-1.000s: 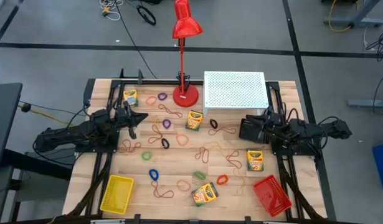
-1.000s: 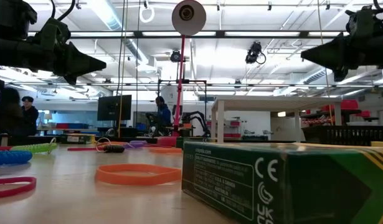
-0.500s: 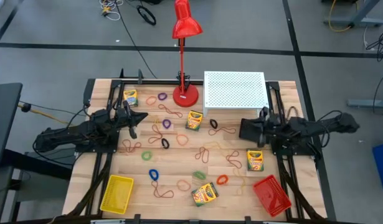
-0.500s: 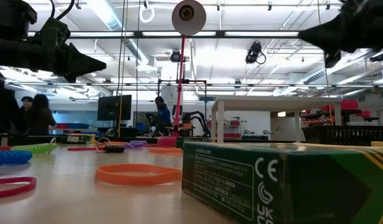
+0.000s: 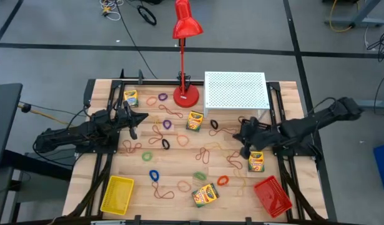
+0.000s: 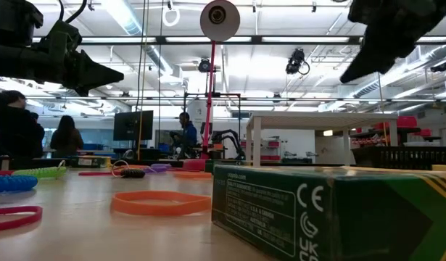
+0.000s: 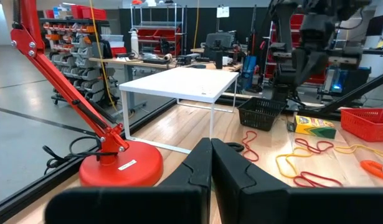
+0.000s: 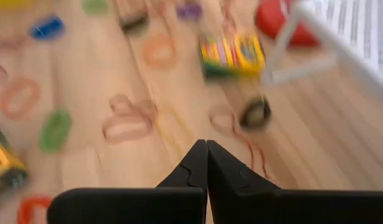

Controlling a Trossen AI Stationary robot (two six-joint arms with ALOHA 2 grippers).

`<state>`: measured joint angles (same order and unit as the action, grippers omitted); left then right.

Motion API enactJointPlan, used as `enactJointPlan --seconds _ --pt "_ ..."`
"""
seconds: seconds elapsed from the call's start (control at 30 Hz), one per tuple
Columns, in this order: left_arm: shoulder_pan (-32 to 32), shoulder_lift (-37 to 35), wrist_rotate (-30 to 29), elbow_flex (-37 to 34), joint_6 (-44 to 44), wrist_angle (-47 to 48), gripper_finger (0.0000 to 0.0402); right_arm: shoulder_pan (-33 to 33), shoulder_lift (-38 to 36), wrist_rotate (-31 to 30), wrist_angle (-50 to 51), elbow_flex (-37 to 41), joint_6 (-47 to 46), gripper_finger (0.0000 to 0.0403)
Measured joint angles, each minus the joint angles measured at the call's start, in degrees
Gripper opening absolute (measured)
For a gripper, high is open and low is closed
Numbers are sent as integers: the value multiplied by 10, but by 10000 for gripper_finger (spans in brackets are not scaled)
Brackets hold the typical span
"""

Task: Pick & Place Office Desk Supplies
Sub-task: Put the black bin on the shelf

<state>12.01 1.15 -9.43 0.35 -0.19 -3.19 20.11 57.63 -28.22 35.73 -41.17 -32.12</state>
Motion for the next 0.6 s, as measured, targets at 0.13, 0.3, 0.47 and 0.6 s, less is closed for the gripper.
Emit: enactJointPlan --seconds 0.13,0.3,0.47,0.6 --pt "0 0 0 0 0 0 9 -5 51 26 165 -54 -76 6" --pt "0 0 0 0 0 0 9 -32 90 69 260 -51 -109 51" --pt "0 0 0 0 0 0 9 -44 119 97 275 -49 -90 115" --pt "0 0 0 0 0 0 9 -55 148 105 279 -49 -65 145"
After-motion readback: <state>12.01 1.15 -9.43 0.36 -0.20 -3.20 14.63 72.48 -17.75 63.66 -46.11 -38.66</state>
